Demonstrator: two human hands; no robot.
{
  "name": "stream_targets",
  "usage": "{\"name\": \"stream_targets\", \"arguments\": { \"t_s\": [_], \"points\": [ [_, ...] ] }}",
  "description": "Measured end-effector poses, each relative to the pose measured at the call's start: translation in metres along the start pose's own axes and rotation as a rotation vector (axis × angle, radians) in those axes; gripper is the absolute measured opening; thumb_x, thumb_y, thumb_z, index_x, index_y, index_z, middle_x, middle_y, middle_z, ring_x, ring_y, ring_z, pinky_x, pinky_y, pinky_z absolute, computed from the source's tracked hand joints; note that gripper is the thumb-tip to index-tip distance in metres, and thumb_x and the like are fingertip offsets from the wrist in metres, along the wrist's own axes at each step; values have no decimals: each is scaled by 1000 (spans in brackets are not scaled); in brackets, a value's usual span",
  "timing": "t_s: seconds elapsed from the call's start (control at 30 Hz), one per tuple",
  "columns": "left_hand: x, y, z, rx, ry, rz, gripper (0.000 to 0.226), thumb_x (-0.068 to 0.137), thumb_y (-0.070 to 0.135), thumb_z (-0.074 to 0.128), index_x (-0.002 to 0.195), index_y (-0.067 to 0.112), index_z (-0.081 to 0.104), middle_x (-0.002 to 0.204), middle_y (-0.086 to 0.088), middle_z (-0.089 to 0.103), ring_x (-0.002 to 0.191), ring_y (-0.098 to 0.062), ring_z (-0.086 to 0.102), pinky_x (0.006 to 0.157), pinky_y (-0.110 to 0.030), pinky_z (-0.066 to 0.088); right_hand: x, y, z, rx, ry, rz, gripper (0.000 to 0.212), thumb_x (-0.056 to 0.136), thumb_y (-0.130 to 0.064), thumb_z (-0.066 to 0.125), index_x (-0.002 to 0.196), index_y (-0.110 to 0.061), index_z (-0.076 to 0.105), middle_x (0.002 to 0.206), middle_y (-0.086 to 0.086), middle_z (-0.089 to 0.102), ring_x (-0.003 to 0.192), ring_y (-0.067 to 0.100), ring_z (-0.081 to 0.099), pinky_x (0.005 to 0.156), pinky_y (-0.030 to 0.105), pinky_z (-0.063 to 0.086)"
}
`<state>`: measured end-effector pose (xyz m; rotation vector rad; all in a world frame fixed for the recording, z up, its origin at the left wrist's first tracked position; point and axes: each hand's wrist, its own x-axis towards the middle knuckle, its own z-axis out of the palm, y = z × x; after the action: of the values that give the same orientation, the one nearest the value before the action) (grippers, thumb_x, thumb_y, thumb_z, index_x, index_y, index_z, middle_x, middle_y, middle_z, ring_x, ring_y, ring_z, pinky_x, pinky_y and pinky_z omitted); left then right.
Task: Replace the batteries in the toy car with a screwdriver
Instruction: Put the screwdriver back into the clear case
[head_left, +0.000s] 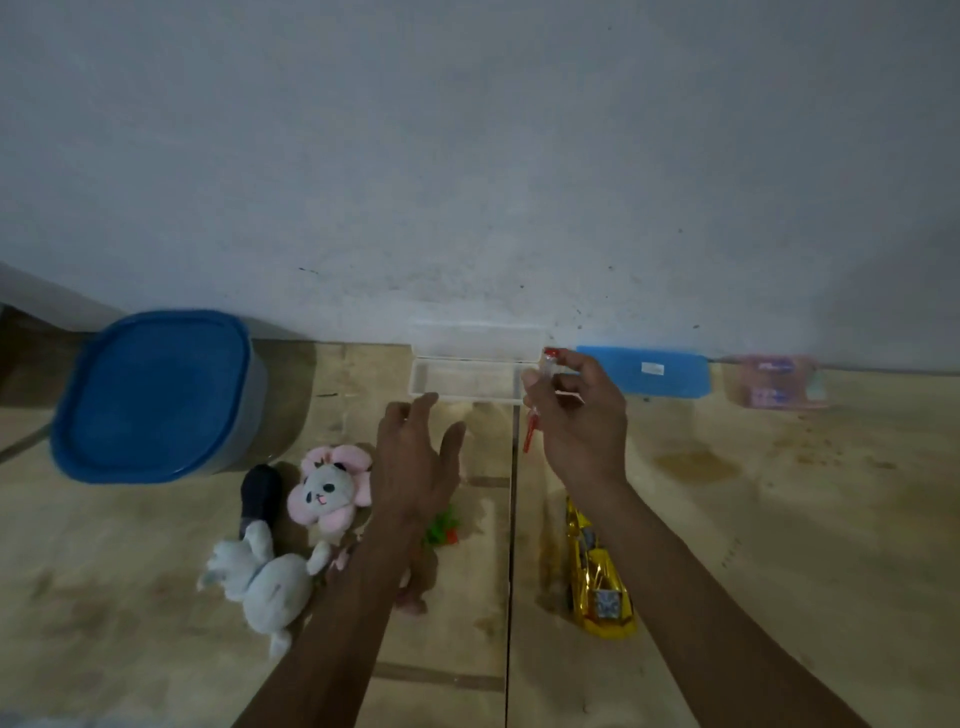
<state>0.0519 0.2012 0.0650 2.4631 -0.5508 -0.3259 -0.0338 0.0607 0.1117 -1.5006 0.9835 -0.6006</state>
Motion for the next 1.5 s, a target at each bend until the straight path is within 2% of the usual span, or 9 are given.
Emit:
{"name": "stream_targets", "arguments": {
  "t_s": [0.1,0.27,0.4,0.53,0.7,1.0,1.1,1.23,1.5],
  "points": [
    [20,-1,2,30,-28,-59,54,95,36,66,142,14,50,133,-18,54,120,-33,54,95,-42,51,23,4,11,-159,-87,-197,30,86,-18,77,114,-26,68,80,-10,62,77,6,62,73,9,49],
    [49,-9,5,71,-106,-139,57,96,33,63,145,14,43,138,-17,51,125,-33,51,95,-40,47,59,29,38,-333,-295,-366,30,86,-9,75,115,-17,70,99,1,67,83,9,61,74,5,45],
    [68,-26,17,126,-141,-155,63,96,32,64,150,18,37,141,-14,49,124,-32,52,95,-42,50,78,53,57,-560,-435,-476,23,92,-10,66,115,-10,69,110,8,72,99,23,62,83,28,47],
    [84,-42,24,181,-178,-118,67,94,13,64,154,15,33,142,-16,50,119,-33,57,93,-45,53,87,71,73,-713,-503,-543,28,93,-5,62,119,-9,70,115,12,72,105,29,62,86,38,52],
    [96,-50,29,160,-179,-24,58,95,24,66,147,13,43,131,-16,59,112,-33,61,87,-42,54,98,79,94,-998,-611,-542,34,89,-3,62,121,-12,69,113,9,70,105,26,60,85,39,55],
    [104,-65,31,174,-209,39,56,96,28,62,148,14,45,126,-15,61,108,-36,62,84,-45,57,84,76,103,-1072,-542,-468,30,85,2,64,113,-7,71,107,14,71,101,29,64,81,38,55],
    [104,-66,31,195,-196,59,54,96,31,61,146,16,47,122,-14,61,104,-36,62,80,-48,57,78,81,94,-920,-322,-600,29,73,8,74,99,-4,73,98,15,72,93,32,66,70,41,60],
    [104,-67,33,189,-183,67,50,97,31,59,144,17,47,121,-13,61,105,-35,62,80,-49,58,80,69,77,-965,-54,-707,41,79,-7,77,118,-10,65,125,12,63,118,32,57,90,42,53],
    [101,-65,35,-36,-100,-66,74,93,30,66,153,20,24,116,-13,67,100,-36,67,78,-48,57,77,67,64,-1068,-198,-633,68,69,-16,87,131,-14,58,117,8,62,111,29,53,85,42,52]
  ]
}}
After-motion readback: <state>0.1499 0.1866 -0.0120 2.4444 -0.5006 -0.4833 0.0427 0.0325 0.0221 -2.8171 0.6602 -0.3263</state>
